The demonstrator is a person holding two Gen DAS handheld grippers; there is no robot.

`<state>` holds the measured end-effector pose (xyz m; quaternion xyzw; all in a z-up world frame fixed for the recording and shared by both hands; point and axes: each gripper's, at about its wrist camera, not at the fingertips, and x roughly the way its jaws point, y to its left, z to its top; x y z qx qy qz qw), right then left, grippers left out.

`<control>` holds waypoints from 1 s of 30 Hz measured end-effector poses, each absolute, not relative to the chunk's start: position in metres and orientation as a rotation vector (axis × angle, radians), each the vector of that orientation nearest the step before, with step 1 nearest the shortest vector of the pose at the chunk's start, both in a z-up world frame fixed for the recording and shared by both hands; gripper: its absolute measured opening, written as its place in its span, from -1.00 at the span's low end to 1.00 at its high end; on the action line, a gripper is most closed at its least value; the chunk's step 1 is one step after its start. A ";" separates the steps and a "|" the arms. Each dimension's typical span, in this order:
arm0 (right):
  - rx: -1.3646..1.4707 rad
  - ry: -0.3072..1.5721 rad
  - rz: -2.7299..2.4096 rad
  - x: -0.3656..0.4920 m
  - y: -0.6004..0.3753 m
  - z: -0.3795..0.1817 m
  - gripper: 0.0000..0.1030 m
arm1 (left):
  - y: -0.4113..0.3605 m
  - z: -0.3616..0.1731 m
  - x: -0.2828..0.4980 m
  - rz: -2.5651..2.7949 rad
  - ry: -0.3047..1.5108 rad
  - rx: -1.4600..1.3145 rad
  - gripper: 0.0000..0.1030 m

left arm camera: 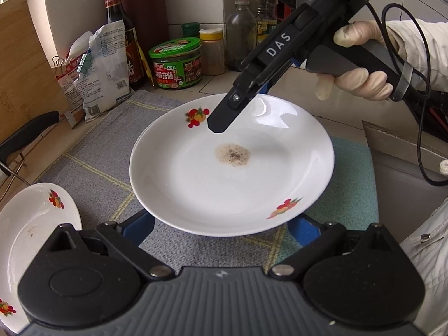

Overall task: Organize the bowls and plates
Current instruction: 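Lower the stained plate onto a fruit-print plate and open the right tool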

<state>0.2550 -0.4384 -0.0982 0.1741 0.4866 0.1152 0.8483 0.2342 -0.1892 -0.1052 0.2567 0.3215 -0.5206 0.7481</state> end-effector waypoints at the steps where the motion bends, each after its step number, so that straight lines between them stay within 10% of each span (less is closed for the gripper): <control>1: 0.366 1.027 0.243 0.255 -0.439 -0.099 0.61 | -0.190 -0.106 0.235 -1.137 0.705 0.562 0.95; 30: 0.323 1.050 0.204 0.235 -0.439 -0.087 0.78 | -0.195 -0.104 0.236 -1.168 0.676 0.560 0.98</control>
